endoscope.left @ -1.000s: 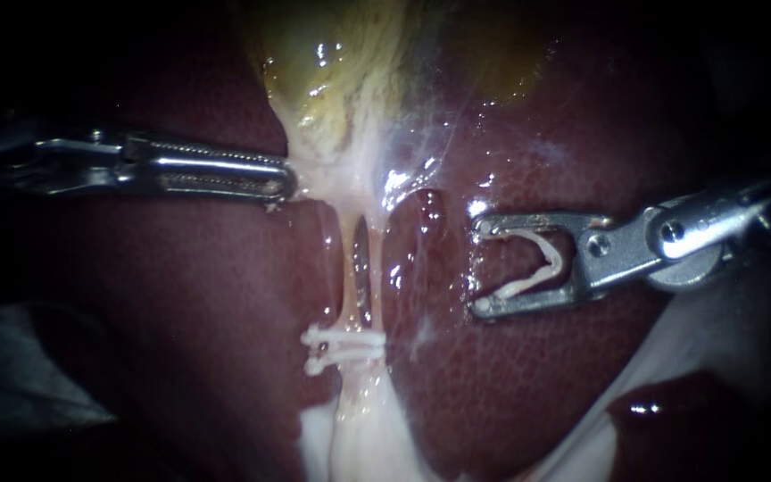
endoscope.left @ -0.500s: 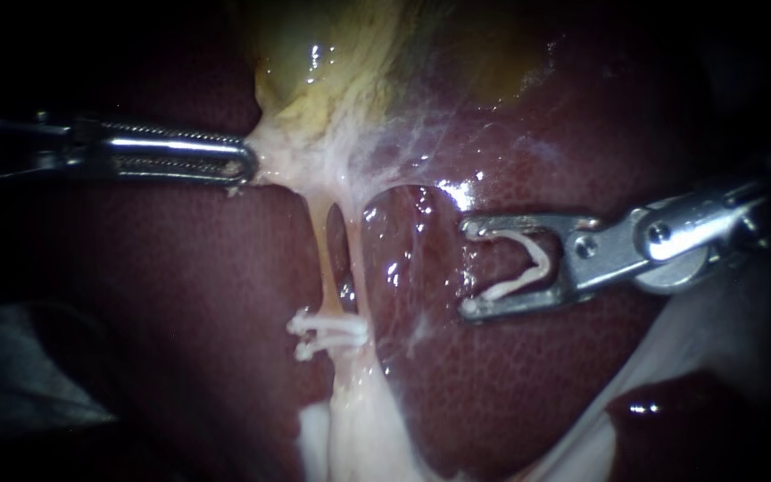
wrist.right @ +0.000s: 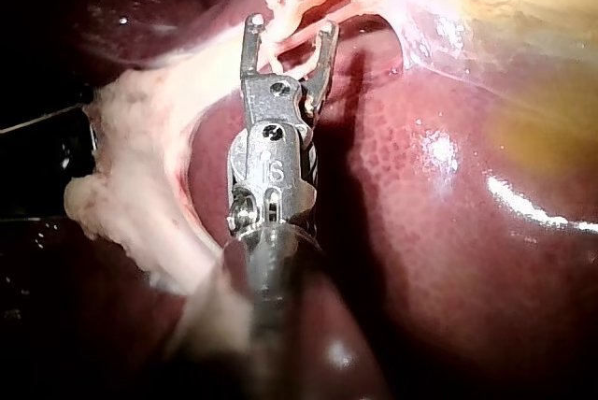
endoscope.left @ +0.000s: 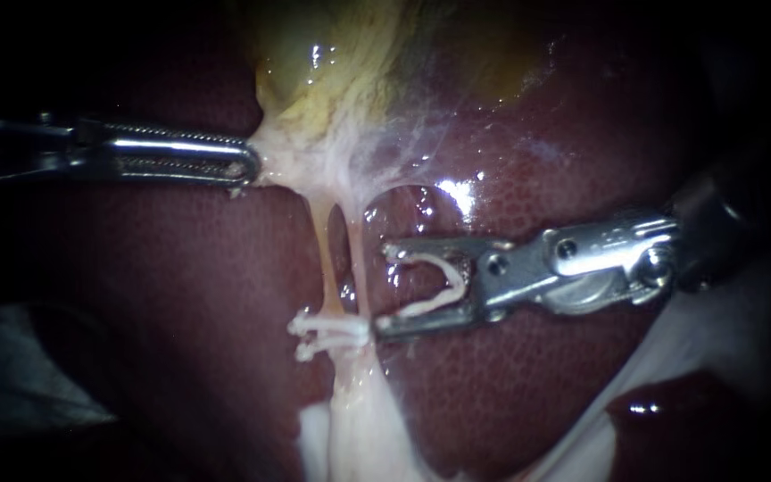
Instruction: Clipping third clip left tube
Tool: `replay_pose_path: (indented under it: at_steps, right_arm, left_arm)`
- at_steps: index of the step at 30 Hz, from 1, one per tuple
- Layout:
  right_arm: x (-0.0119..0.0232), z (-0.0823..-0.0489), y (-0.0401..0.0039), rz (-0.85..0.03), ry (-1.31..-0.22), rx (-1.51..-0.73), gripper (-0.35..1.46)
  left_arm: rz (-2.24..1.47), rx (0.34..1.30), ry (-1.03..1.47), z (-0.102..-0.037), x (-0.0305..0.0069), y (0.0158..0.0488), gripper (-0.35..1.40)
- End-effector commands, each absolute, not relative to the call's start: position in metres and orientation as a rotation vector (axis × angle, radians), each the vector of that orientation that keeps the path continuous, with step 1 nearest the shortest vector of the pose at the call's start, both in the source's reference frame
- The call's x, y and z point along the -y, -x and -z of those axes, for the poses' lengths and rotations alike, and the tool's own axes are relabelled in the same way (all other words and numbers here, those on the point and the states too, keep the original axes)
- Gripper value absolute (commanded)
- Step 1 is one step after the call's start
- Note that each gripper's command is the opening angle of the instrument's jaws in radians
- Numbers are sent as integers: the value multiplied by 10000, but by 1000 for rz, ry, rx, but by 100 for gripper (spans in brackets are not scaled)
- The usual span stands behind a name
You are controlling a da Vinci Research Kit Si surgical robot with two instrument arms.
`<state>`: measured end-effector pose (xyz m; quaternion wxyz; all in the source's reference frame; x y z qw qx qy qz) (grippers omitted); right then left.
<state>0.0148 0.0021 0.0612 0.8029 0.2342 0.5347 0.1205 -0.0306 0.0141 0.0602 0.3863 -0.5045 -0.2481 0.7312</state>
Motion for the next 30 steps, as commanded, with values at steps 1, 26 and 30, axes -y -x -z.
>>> replay_pose_path:
  at_steps: [1, 26, 30]
  right_arm:
    - [-21, -613, -151, -268, -512, -1150, 49]
    - [-18, -696, -181, -329, -636, -1191, 47]
    - [-20, -698, -188, -351, -673, -1232, 47]
  left_arm:
    - [-1862, 632, 1284, -602, -141, 306, -35]
    - [-1862, 631, 1284, -603, -141, 307, -35]
    - [-1862, 631, 1284, -603, -141, 307, -35]
